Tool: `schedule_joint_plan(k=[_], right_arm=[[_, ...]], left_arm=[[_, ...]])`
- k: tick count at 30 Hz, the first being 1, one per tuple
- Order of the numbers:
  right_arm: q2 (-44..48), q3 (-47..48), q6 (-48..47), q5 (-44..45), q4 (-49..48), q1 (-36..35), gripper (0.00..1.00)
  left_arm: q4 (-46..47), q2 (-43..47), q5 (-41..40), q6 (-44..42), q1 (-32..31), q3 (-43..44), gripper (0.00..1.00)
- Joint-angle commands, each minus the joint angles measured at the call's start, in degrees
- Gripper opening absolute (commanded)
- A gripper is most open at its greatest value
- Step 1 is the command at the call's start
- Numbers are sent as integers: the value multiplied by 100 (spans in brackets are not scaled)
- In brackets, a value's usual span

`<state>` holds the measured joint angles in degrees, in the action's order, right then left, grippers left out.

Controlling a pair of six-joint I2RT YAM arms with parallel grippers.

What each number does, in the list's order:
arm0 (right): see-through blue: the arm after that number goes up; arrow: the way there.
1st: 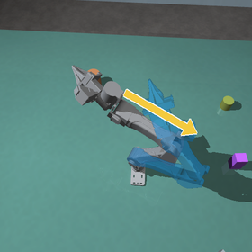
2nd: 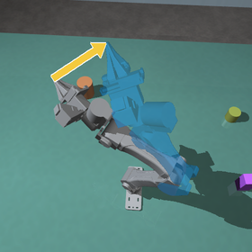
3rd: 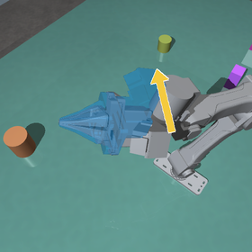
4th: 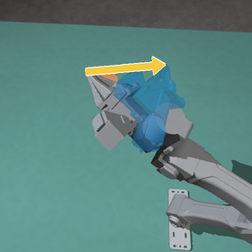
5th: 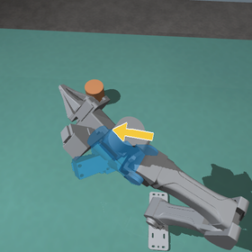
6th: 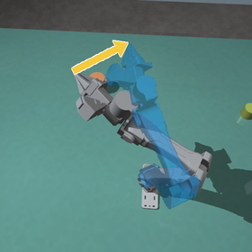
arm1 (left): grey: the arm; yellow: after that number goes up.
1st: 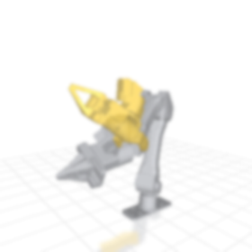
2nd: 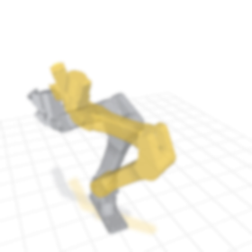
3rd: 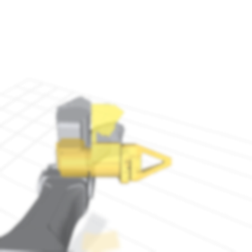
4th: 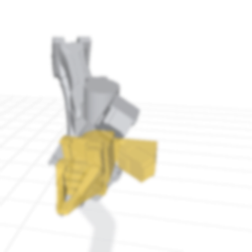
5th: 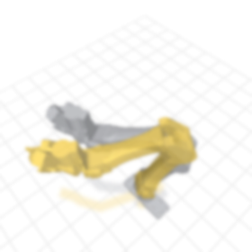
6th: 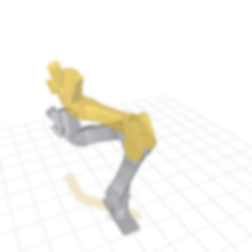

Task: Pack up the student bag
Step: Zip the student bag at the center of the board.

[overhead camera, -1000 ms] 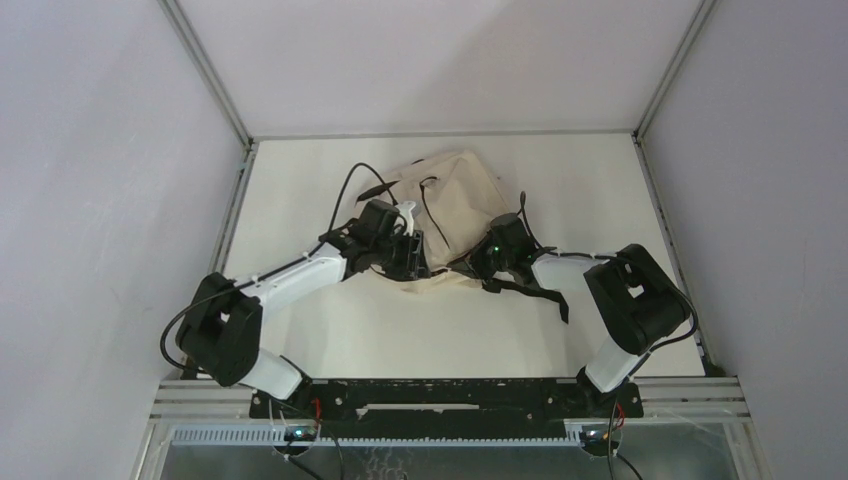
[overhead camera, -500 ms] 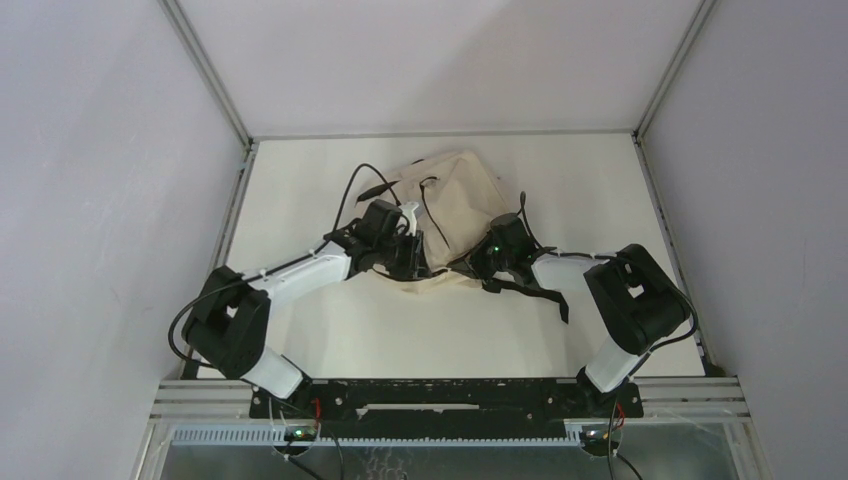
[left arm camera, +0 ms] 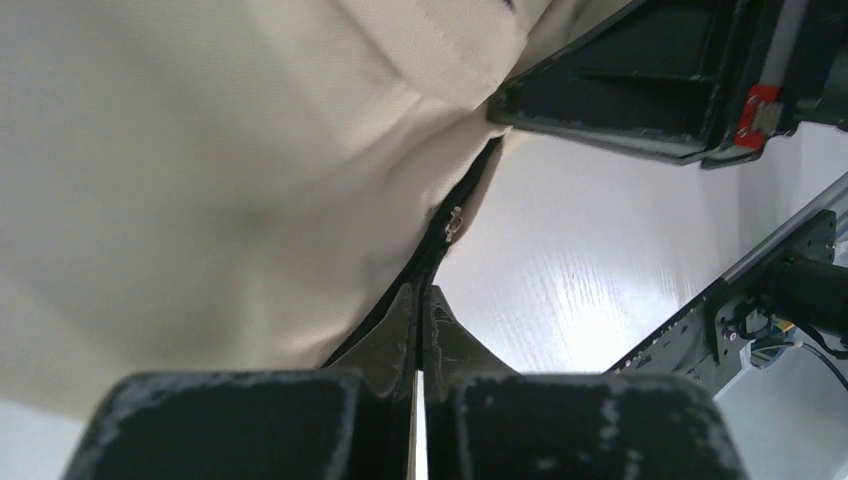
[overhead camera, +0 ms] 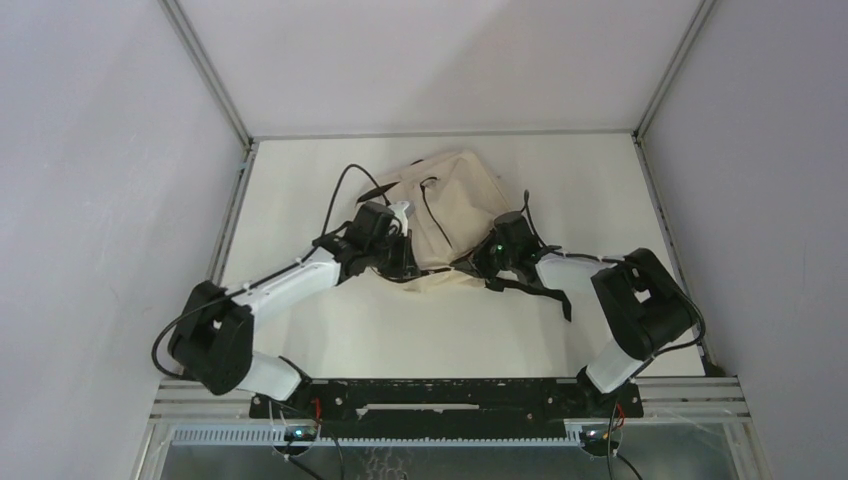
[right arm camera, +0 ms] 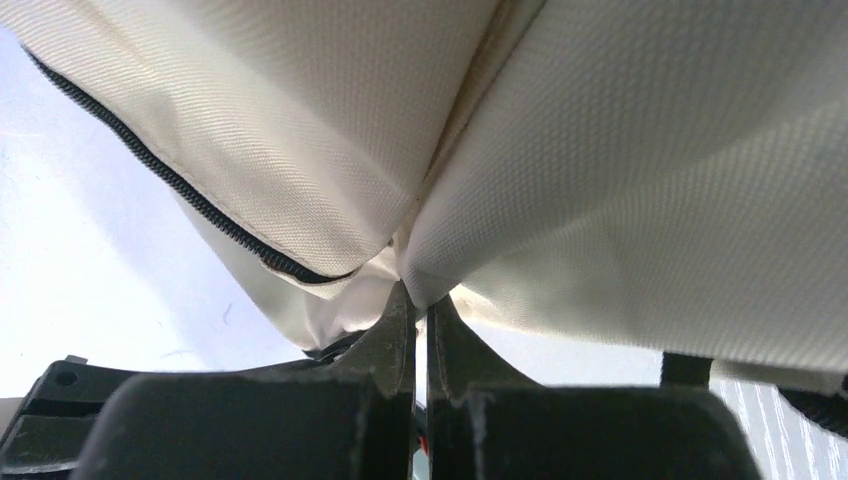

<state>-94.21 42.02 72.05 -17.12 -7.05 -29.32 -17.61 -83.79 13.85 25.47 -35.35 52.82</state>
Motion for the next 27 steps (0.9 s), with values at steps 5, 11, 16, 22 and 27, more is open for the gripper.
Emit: schedule_joint_plan(k=[5, 11, 16, 22, 27], right_arm=[[862, -102, -706, 705, 934, 487, 0], [1269, -370, -1221, 733, 1124, 1364, 0], [1367, -169, -1891, 378, 1256, 1835, 0], [1683, 105, -2244, 195, 1639, 1622, 37], [2309, 105, -2289, 491, 2047, 1216, 55]], left_arm=[[-437, 1161, -480, -63, 216, -685, 0], [-723, 1653, -730, -106, 336, -883, 0], [-613, 1803, -455, -113, 337, -662, 0], [-552, 1780, -90, -116, 312, -369, 0], [-407, 1899, -4, -99, 258, -473, 2]])
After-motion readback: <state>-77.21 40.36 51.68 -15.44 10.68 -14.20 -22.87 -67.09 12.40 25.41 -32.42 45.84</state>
